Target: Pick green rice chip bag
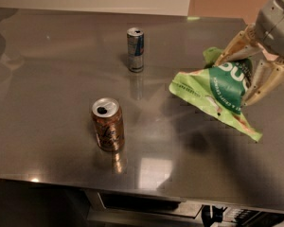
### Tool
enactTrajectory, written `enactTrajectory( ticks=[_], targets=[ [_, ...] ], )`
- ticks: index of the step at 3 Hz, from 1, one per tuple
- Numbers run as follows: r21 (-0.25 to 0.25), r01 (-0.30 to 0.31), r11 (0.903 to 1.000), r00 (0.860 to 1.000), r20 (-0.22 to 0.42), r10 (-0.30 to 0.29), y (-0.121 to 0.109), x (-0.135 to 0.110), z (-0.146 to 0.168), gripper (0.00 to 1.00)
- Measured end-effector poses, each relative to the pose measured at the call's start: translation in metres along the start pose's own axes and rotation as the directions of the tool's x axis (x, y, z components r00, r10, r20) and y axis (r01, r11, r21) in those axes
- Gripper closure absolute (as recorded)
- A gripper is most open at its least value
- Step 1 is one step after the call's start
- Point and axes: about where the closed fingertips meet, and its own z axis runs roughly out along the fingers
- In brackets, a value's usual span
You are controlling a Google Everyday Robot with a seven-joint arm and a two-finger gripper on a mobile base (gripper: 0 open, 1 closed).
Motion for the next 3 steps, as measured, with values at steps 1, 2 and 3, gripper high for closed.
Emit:
enactTrajectory(
  ticks=[1, 2, 3],
  targets=[
    [0.069, -0.003, 0.9976, 1.0, 0.016, 0.002, -0.019, -0.013, -0.025, 1.0],
    [0.113, 0.001, 0.9936, 1.0, 0.009, -0.002, -0.03, -0.013, -0.027, 1.0],
    [0.142, 0.004, 0.9898, 1.0, 0.006, -0.005, -0.038, -0.013, -0.028, 1.0]
  ],
)
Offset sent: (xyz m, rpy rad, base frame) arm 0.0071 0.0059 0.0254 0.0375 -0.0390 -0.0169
